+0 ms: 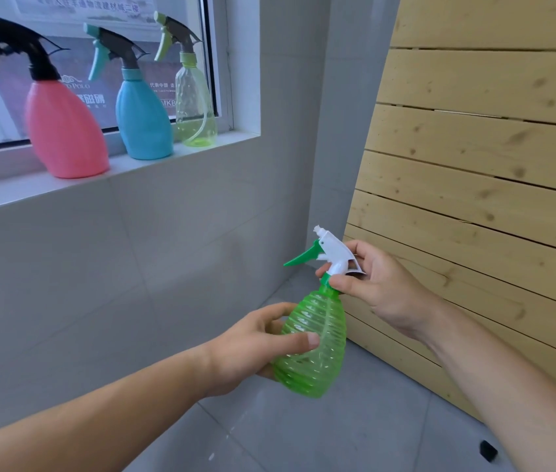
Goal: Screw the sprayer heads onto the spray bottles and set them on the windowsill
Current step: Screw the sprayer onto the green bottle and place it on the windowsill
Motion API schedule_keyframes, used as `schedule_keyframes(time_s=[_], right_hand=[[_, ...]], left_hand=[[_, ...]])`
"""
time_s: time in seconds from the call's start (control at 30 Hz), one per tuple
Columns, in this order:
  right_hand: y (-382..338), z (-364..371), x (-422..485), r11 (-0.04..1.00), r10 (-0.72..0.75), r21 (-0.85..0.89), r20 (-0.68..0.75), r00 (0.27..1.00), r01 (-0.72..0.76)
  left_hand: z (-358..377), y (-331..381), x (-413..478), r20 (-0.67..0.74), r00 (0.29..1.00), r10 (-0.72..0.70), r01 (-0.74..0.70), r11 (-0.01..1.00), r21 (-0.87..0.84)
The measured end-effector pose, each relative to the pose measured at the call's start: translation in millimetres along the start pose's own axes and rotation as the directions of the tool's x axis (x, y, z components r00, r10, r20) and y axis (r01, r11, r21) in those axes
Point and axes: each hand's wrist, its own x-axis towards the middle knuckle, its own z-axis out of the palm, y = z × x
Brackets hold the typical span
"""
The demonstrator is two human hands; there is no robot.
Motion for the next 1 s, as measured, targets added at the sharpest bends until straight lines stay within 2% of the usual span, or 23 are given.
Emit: schedule_keyframes(time_s=[0.17, 0.27, 0.37, 0.53, 0.6, 0.7, 0.77, 0.87, 0.93, 1.0], right_hand=[[2, -2, 0, 0.994, 0.034, 0.101, 0.069, 0.997, -0.041], [3, -1, -2, 0.998, 0.039, 0.051, 0.081, 0.996, -0.043], [4, 4, -1, 0.999, 0.05, 0.011, 0.032, 0.998, -0.051], [5, 16, -2, 0.984, 0.044, -0.167, -0.096, 0.994, -0.059], [3, 15, -1, 0.992, 0.058, -0.104, -0.075, 0.995, -0.065], [2, 6, 0, 0.992, 0.076, 0.098, 0.018, 0.997, -0.077], [3, 5, 0, 0.996, 0.062, 0.057, 0.015, 0.998, -0.063], [7, 15, -2, 0.991, 0.038, -0.128, -0.068, 0.997, -0.046], [6, 18, -1, 0.994, 0.04, -0.099, -0.069, 0.997, -0.047], [5, 10, 0, 0.996, 0.081, 0.039, 0.017, 0.997, -0.081]], left_hand=[[-2, 1, 0, 0.01, 1.0, 0.017, -0.017, 1.0, -0.002], [-1, -1, 0, 0.011, 1.0, 0.005, -0.005, 1.0, -0.016], [1, -2, 0, -0.003, 1.0, 0.003, -0.003, 1.0, -0.009], [4, 0, 0, -0.013, 1.0, -0.003, 0.003, 1.0, 0.0], [4, 1, 0, -0.002, 1.0, 0.001, -0.001, 1.0, -0.013], [2, 2, 0, -0.003, 1.0, 0.013, -0.013, 1.0, -0.013], [1, 2, 0, -0.008, 1.0, 0.01, -0.01, 1.0, -0.003], [1, -1, -2, -0.005, 1.0, 0.002, -0.001, 1.0, 0.016], [0, -1, -2, 0.0, 1.0, 0.003, -0.003, 1.0, 0.013], [-2, 0, -1, -0.001, 1.0, 0.008, -0.008, 1.0, 0.017]])
